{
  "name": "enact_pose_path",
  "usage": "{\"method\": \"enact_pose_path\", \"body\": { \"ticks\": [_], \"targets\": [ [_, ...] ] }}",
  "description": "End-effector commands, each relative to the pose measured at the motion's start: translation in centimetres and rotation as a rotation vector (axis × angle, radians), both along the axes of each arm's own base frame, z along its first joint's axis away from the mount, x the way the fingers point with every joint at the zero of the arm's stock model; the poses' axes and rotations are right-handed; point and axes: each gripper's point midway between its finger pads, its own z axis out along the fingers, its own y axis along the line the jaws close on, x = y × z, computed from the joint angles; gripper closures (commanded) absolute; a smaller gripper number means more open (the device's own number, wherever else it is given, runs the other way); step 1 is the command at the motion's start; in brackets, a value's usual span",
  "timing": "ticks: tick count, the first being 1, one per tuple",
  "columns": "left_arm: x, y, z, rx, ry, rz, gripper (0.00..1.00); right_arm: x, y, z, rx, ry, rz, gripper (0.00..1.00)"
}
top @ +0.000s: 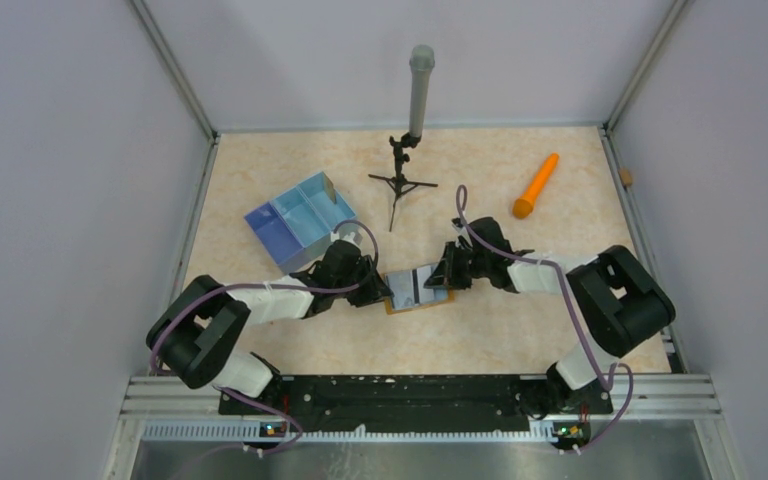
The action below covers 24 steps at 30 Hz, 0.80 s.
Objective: Put the credit cards into the card holder
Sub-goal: Insert the credit card into the card holder.
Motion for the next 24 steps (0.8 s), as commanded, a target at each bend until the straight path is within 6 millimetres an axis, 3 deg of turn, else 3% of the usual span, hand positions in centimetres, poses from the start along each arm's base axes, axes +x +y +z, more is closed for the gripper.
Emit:
{"method": "enact_pose_path", "body": {
  "ticks": [1, 24],
  "targets": [
    [-0.9, 1.1, -2.0, 0.078, 0.049, 0.001, 0.66, -0.5, -2.0, -1.5, -0.103, 0.047, -0.06, 1.0],
    [-0.9, 0.1, -1.8, 0.03, 0.025, -0.046, 0.68, -2.2, -1.2, -3.6, -0.097, 0.159, 0.008, 1.0]
  ]
}}
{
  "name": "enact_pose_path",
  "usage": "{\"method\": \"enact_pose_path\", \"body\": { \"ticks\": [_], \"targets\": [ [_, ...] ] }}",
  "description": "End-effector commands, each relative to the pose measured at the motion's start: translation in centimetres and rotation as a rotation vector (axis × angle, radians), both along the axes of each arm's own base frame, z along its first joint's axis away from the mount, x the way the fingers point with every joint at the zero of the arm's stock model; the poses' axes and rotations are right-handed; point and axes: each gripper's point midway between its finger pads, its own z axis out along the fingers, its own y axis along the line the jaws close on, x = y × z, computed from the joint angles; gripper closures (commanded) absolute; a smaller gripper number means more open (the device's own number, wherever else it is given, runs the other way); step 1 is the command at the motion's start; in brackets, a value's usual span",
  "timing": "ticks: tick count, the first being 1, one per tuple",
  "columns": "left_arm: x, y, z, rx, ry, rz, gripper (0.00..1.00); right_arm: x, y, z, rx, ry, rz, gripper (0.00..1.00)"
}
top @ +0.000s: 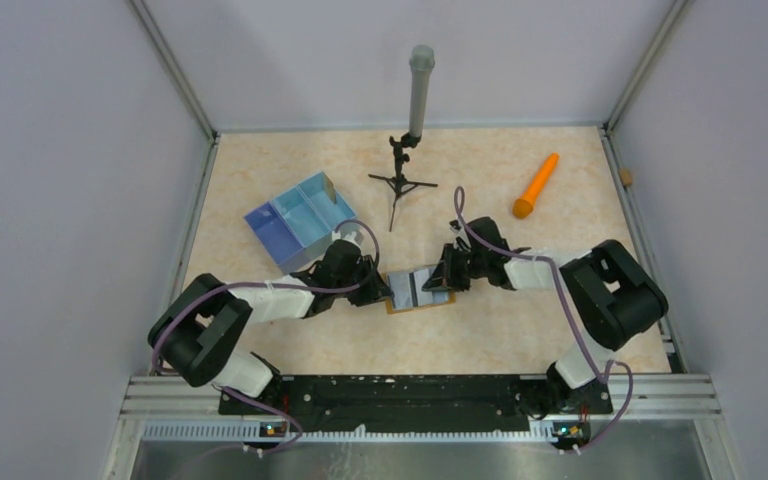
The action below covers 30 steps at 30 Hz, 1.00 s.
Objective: Put the credit cards into the card holder
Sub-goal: Insert the credit card into the card holder.
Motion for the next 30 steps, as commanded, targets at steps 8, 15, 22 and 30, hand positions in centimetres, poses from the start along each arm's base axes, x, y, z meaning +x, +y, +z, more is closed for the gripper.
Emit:
{"method": "enact_pose_path", "body": {
  "ticks": [8, 15, 22, 30],
  "targets": [
    [-1.1, -0.1, -1.7, 0.022, 0.03, -0.05, 0.71, -1.0, 0.0, -2.9, -0.109, 0.073, 0.031, 1.0],
    [-0.9, -0.1, -1.4, 0.016, 0.021, -0.051, 0.71, -0.2, 1.0, -2.1, -0.195, 0.013, 0.056, 0.97],
    [-0.8, 0.0, -1.3, 0.017, 0.015, -0.041, 0.71, 0.4, 0.7, -1.5, -0.31, -0.046, 0.071, 0.79],
    [-0.8, 0.0, -1.4, 0.018, 0.014, -0.038, 0.72, 1.0, 0.6, -0.7, -0.362, -0.111, 0.085, 0.62]
  ]
}}
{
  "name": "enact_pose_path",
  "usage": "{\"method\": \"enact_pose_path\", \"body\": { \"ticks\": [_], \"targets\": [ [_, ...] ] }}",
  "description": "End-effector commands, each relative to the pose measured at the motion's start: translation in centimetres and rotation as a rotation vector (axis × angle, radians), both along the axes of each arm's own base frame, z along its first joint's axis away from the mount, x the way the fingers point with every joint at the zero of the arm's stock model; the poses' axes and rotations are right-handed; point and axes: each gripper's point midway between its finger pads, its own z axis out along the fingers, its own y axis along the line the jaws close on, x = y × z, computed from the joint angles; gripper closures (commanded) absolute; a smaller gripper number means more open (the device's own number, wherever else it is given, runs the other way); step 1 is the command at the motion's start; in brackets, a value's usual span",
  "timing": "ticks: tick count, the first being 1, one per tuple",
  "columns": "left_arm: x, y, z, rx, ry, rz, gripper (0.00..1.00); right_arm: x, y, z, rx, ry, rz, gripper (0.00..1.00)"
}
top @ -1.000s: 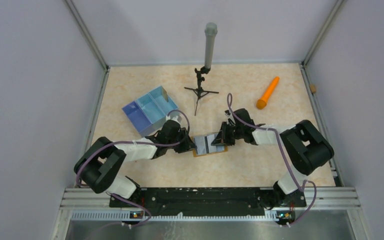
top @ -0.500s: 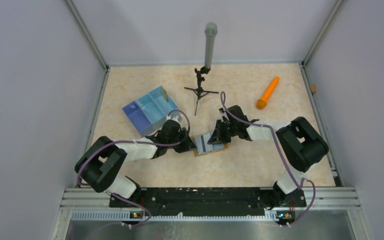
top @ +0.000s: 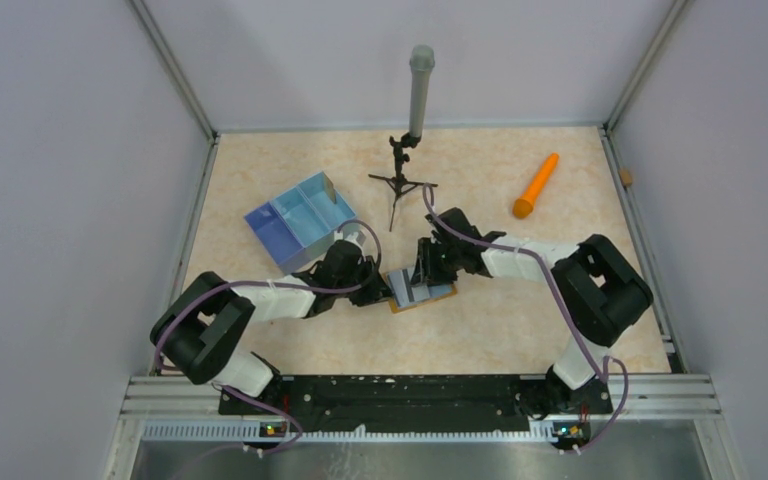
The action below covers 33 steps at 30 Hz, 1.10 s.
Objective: Put the credit cards into the card holder
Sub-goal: Insert the credit card into the card holder.
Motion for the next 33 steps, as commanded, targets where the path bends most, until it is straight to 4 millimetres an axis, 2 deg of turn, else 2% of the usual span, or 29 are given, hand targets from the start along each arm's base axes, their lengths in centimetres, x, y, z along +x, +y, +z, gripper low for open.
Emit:
{"method": "enact_pose_path", "body": {
  "ticks": [1, 6, 10, 14, 17, 21, 24, 29, 33],
  "targets": [
    [-0.8, 0.3, -1.3, 0.03, 0.019, -0.017, 0.72, -0.1, -1.4, -0.9, -0.126, -0.035, 0.02, 0.62],
    [-0.6, 0.2, -1.3, 0.032, 0.014, -0.017, 0.73, -0.3, -0.1, -0.3, -0.155, -0.088, 0.078, 0.59],
    [-0.1, 0.0, -1.1, 0.028, -0.002, -0.019, 0.77, -1.0, 1.5, 0.2, -0.145, -0.124, 0.137, 0.47],
    [0.5, -0.4, -0.6, 0.016, -0.027, -0.021, 0.83, -1.3, 2.5, 0.5, -0.131, -0.157, 0.175, 0.43],
    [0.6, -0.7, -0.3, 0.003, -0.038, -0.024, 0.83, -1.1, 3.1, 0.7, -0.108, -0.191, 0.184, 0.44],
    [0.7, -0.7, -0.2, -0.003, -0.045, -0.021, 0.83, -0.9, 3.6, 1.1, -0.07, -0.233, 0.193, 0.49],
    [0.9, -0.7, -0.1, -0.002, -0.053, -0.018, 0.84, -0.9, 4.2, 1.3, -0.036, -0.267, 0.226, 0.62],
    [1.5, -0.6, 0.2, 0.014, -0.08, -0.008, 0.85, -1.2, 4.5, 1.0, -0.042, -0.278, 0.31, 0.63],
    [2.2, -0.3, 0.3, 0.04, -0.098, 0.005, 0.87, -1.5, 4.1, 1.3, -0.072, -0.274, 0.344, 0.6]
  ]
}}
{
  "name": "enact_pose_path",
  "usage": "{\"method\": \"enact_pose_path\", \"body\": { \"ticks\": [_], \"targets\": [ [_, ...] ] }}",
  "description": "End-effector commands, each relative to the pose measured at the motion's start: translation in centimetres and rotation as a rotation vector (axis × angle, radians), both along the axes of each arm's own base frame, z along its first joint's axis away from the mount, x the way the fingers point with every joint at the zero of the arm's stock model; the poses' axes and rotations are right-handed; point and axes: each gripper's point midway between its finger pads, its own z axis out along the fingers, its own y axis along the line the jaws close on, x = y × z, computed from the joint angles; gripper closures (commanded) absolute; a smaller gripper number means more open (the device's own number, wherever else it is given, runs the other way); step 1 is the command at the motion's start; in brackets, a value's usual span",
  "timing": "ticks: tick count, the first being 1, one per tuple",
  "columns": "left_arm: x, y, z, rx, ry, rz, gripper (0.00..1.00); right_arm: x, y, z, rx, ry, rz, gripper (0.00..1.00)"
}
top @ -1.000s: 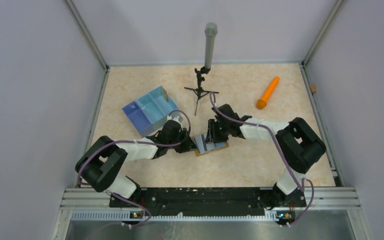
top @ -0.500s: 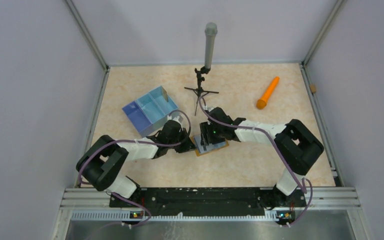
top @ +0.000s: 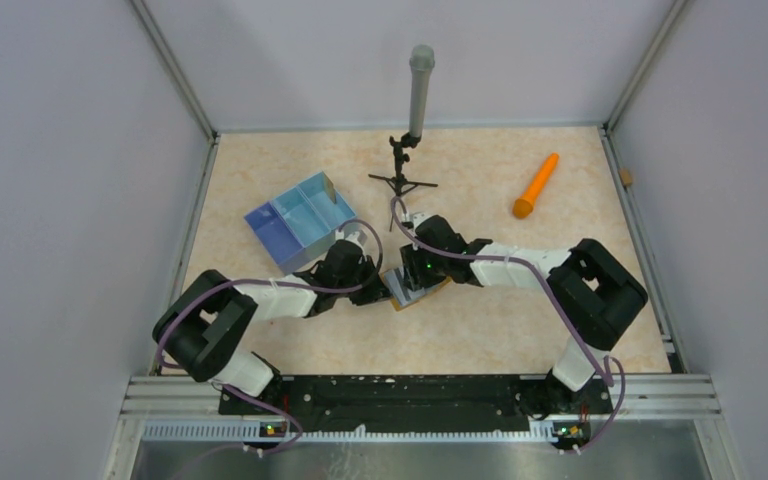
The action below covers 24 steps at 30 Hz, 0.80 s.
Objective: Put the credit cards into the card holder
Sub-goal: Insert the credit card into the card holder.
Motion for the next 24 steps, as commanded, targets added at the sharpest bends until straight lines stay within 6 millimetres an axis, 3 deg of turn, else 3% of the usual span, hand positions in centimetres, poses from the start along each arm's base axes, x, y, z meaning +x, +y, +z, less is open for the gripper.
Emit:
{"method": "enact_pose_path", "body": {
  "ticks": [1, 7, 24],
  "targets": [
    [2.0, -0.3, 0.6, 0.028, -0.08, 0.019, 0.87, -1.8, 2.2, 1.2, 0.038, 0.01, 0.139, 0.57],
    [1.9, 0.2, 0.2, 0.051, -0.067, 0.033, 0.88, -0.9, 1.8, 3.6, 0.048, -0.024, 0.067, 0.41],
    [1.8, 0.1, -0.1, 0.055, -0.056, 0.028, 0.9, 1.2, -0.6, 4.0, 0.065, 0.004, -0.067, 0.33]
  ]
}}
